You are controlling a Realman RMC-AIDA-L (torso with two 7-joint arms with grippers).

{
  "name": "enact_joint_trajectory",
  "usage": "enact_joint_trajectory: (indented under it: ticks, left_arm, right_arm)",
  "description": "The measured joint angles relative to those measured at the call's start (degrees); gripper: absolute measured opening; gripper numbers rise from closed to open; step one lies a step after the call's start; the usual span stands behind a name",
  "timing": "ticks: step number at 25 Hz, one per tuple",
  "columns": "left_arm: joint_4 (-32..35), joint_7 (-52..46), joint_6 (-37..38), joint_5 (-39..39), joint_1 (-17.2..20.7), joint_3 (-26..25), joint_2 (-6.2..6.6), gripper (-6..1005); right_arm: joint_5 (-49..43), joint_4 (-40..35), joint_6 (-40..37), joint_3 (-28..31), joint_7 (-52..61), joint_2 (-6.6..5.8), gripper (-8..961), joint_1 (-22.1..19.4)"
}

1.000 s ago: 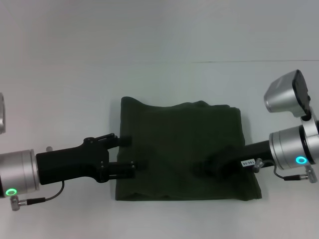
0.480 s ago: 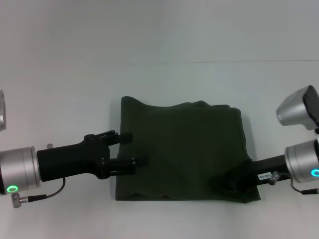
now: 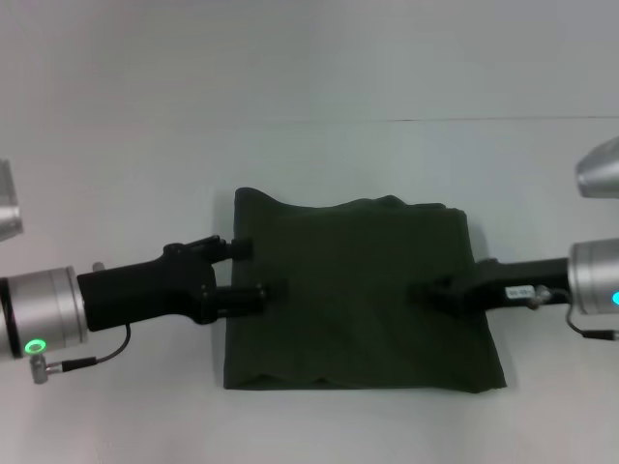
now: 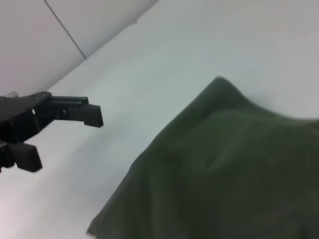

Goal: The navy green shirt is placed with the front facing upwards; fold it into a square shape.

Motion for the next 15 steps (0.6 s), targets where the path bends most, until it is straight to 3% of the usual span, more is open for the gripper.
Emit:
enact_joint_trajectory:
  ticks: [5,15]
  left_arm:
    - [-0.43,-0.14,-2.65,-0.02,-1.33,0.2,-0.16,906]
    - [-0.82,-0.17,-3.48,-0.02,-1.66,0.31,-0.31,905]
  right_arm:
    - [0.0,1.05,6.14,-0.38,-0.24,1.65,18,2.0]
    - [-0.13,5.3,14.72,-0.41,-0.22,1.89,27,3.52]
